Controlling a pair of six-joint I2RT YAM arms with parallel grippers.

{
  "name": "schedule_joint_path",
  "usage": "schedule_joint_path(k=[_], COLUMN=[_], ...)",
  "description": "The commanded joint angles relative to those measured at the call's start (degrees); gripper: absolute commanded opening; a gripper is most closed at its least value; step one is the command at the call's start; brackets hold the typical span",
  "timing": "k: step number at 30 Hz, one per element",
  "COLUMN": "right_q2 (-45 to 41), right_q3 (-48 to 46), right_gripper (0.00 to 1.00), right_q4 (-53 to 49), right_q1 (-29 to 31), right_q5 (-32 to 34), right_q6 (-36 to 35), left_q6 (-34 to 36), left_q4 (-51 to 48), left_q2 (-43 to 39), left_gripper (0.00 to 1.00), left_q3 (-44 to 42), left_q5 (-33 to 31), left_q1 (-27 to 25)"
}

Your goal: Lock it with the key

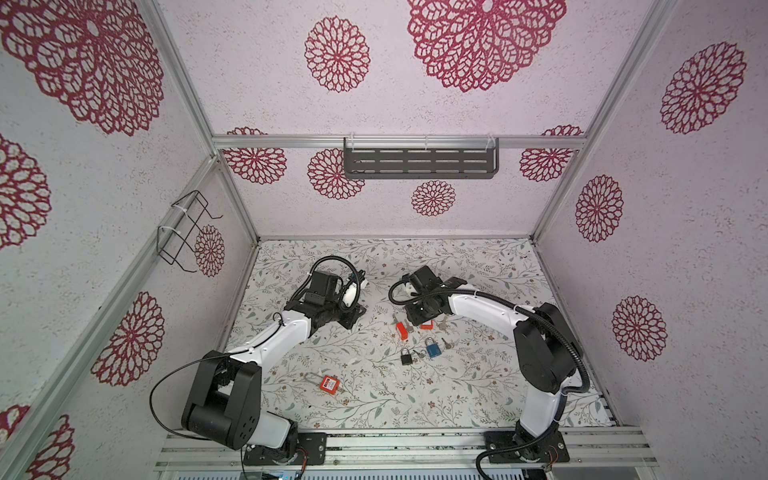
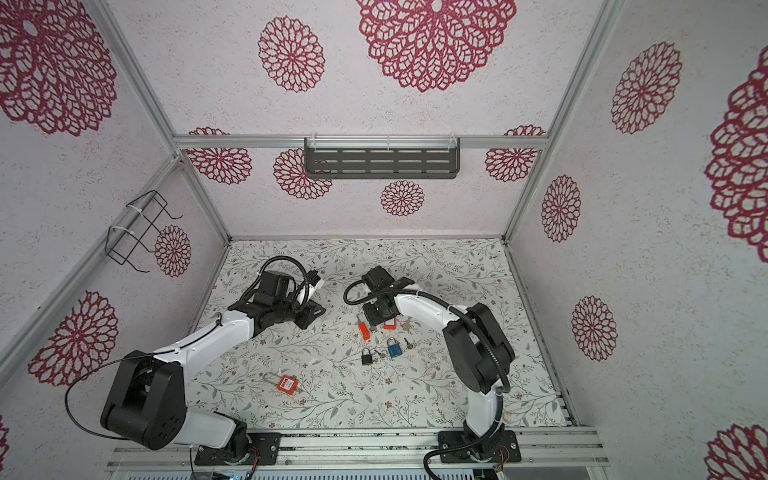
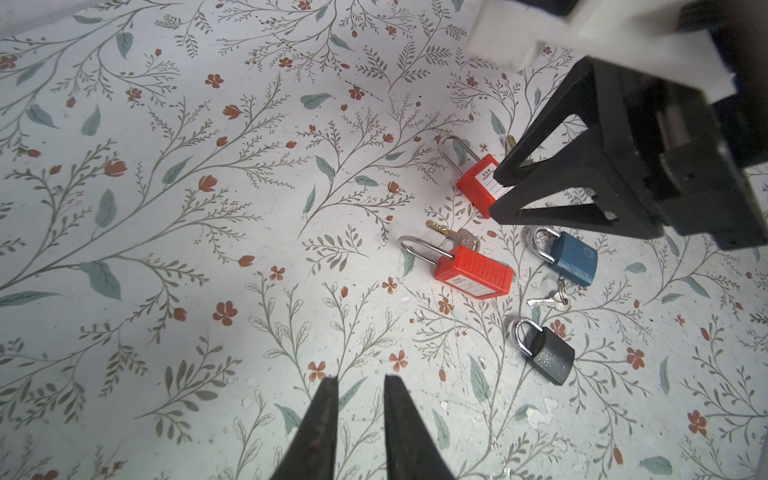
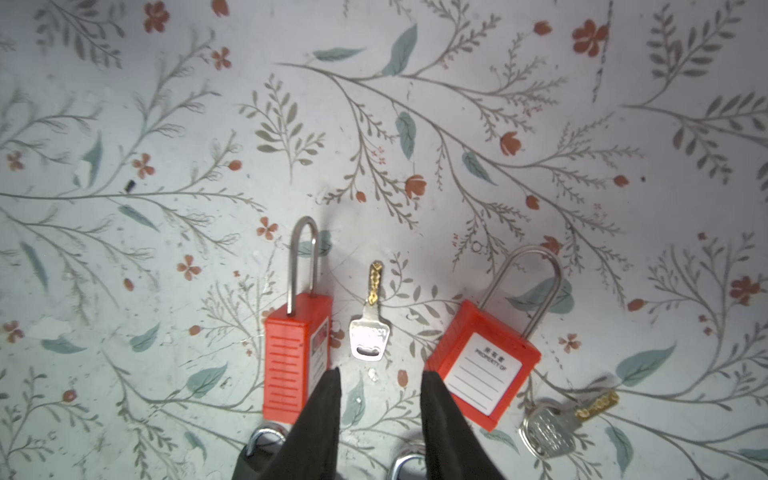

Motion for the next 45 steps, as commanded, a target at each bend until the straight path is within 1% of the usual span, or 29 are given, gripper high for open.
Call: schedule_joint_path(k=[1,2,3,4,7,13,17,22,26,30,36,39,43,45], right_q2=[-0.5,0.4,0.9,1.3,2.1,4.9,6.1,7.4,7.8,7.4,8.7,9.8,9.5,9.5], right_q3=[2.2,2.5,2.5,2.3,2.2,3.9,4.7,5.7,6.3,6.7,7.2,7.0,4.4,3.8], right_gripper=[0.35,0.37,0.42,0.44,0.43,0.38,0.36,0.28,0.18,0.15,0.14,0.14,0.15,0.2], right_q4=[-1.8,-2.1,-2.2,-1.9,-1.3,-1.9,-2.3,-3.0,-3.3,-2.3,1.5,2.3,5.3,6.0], right_q1=[2.6,3.1,3.4,3.8,4.3,4.5,4.5,4.5,4.6,4.5,4.2,3.6,1.5,0.9], right_q5=[-0.9,-1.0,-1.0,-1.0,-0.4,0.0,0.8,0.5,-0.9,-4.1,-11.8,-13.5,-15.3,-15.7], right_q6=[-0.5,-0.6,-0.4,-0.3,0.2,0.7,1.4,1.4,1.7,2.9,6.3,7.0,8.9,9.2], left_q6=[-0.4,-0.4,-0.4,-0.4,-0.4,-0.6,-0.7,-0.7,-0.9,-0.9,-1.8,-2.7,-3.4,-3.7], left_q4=[1.1,1.1,1.1,1.1,1.0,0.9,1.0,1.0,1.0,1.0,1.0,1.6,3.2,3.6], left_q2=[-1.6,-1.7,-1.8,-1.9,-2.3,-2.7,-3.1,-3.4,-3.6,-4.0,-5.2,-6.5,-8.6,-9.5], left_gripper=[0.24,0.24,0.24,0.24,0.24,0.24,0.24,0.24,0.24,0.24,0.24,0.23,0.23,0.23], left_q3=[-0.8,-0.8,-0.9,-1.0,-1.3,-1.8,-2.3,-2.7,-3.0,-3.1,-3.5,-4.2,-5.9,-6.4], left_q5=[0.0,-0.1,0.0,-0.1,-0.3,-0.4,-0.6,-0.6,-0.8,-0.9,-2.1,-2.7,-3.4,-3.7], left_q1=[0.6,0.6,0.6,0.6,0.7,0.9,1.0,1.2,1.4,1.5,1.7,2.1,2.7,2.9])
